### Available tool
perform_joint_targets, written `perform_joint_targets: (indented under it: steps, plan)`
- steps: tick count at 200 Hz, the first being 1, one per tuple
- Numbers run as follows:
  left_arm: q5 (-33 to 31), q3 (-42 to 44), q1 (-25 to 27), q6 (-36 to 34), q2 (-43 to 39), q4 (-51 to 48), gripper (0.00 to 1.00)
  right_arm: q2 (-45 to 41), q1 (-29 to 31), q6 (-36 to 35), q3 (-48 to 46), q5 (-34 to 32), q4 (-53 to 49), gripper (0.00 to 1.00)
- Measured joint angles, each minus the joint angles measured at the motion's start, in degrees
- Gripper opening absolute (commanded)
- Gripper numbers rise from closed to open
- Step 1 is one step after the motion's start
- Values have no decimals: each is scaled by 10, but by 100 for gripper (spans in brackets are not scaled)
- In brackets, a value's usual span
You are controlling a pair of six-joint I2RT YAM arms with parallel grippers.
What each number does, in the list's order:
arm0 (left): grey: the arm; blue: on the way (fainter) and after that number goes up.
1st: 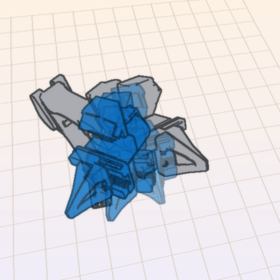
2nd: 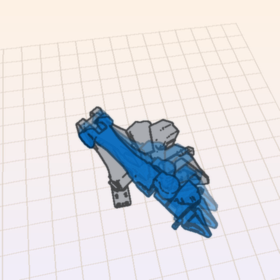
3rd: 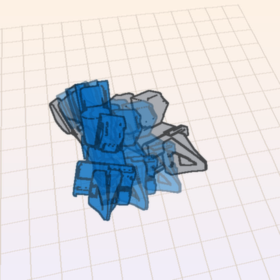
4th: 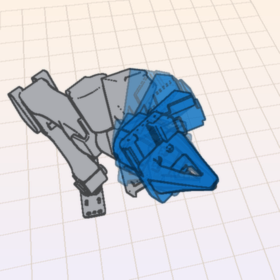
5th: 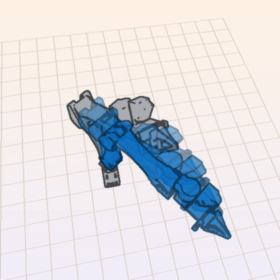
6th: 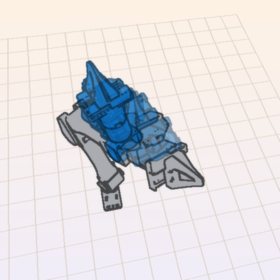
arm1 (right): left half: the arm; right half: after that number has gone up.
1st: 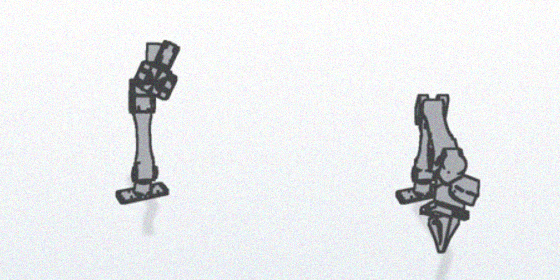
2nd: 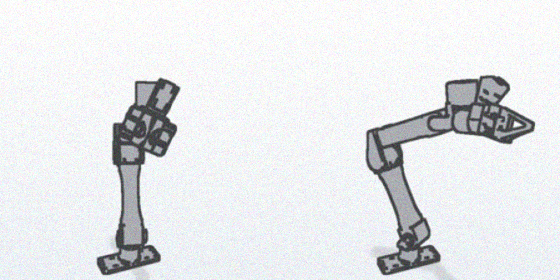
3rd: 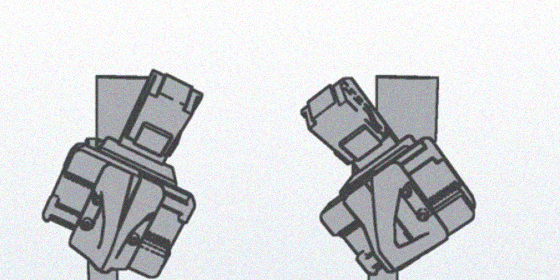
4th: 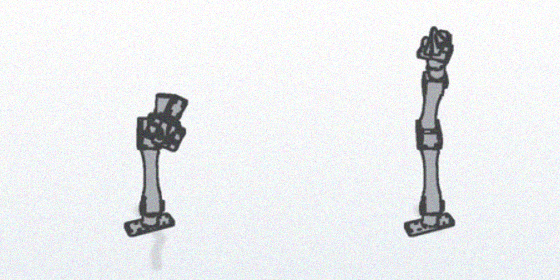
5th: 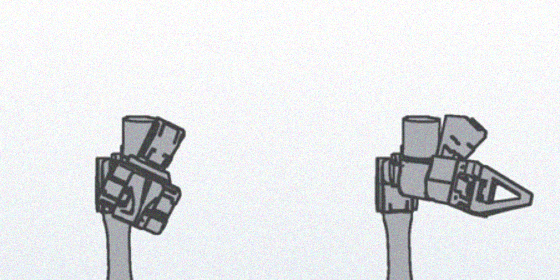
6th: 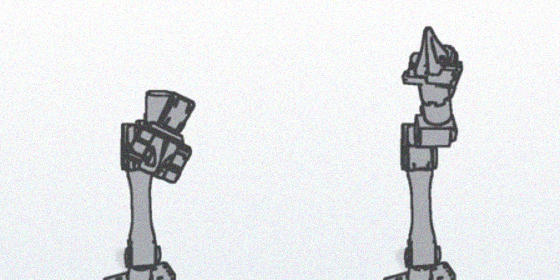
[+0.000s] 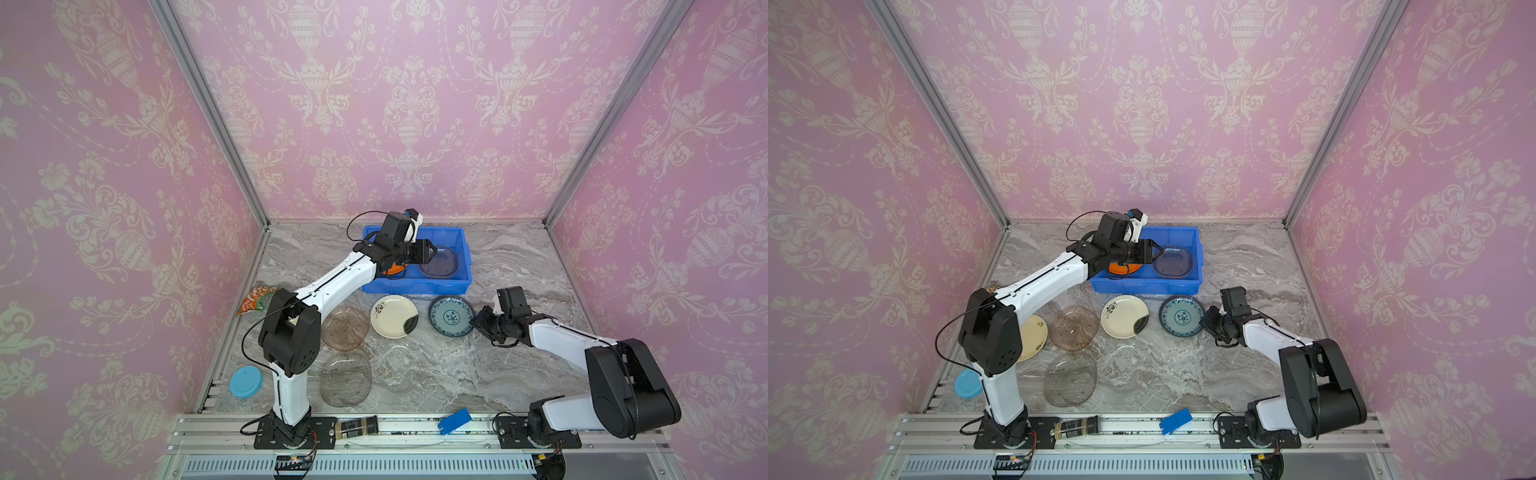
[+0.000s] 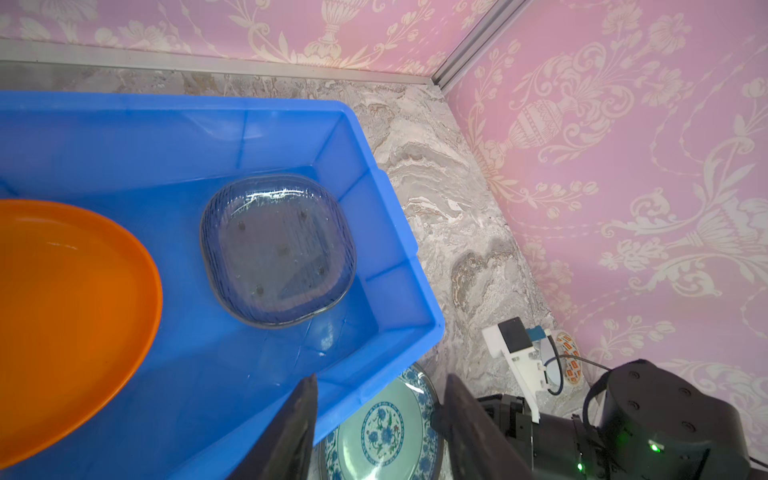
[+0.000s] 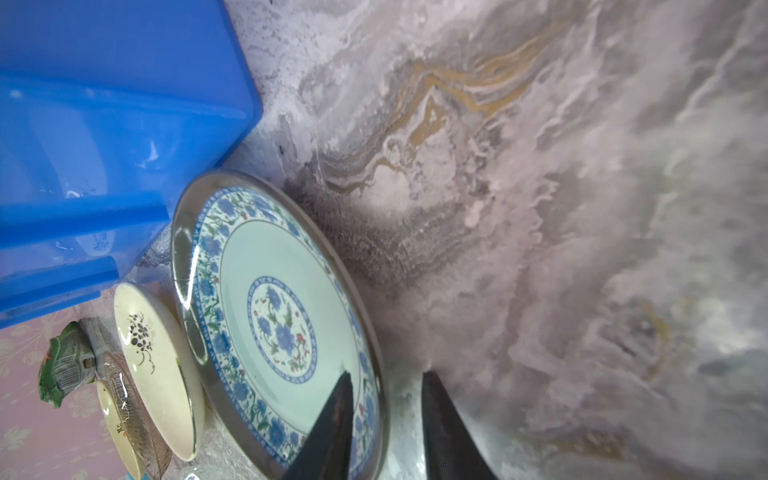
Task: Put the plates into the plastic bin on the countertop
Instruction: 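Grasp the blue-and-white patterned plate rim with the right gripper and lift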
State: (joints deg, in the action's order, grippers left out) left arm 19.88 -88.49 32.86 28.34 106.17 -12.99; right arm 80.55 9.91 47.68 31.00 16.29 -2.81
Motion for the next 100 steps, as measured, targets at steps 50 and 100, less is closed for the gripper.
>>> perform_joint_targets:
  steps: [50, 100]
  plan:
    - [21, 164, 0, 16, -72, 68, 51, 7, 0, 17, -16, 14, 46, 23]
    - [23, 185, -1, 17, -88, 100, 51, 7, 0, 22, -34, 19, 80, 17]
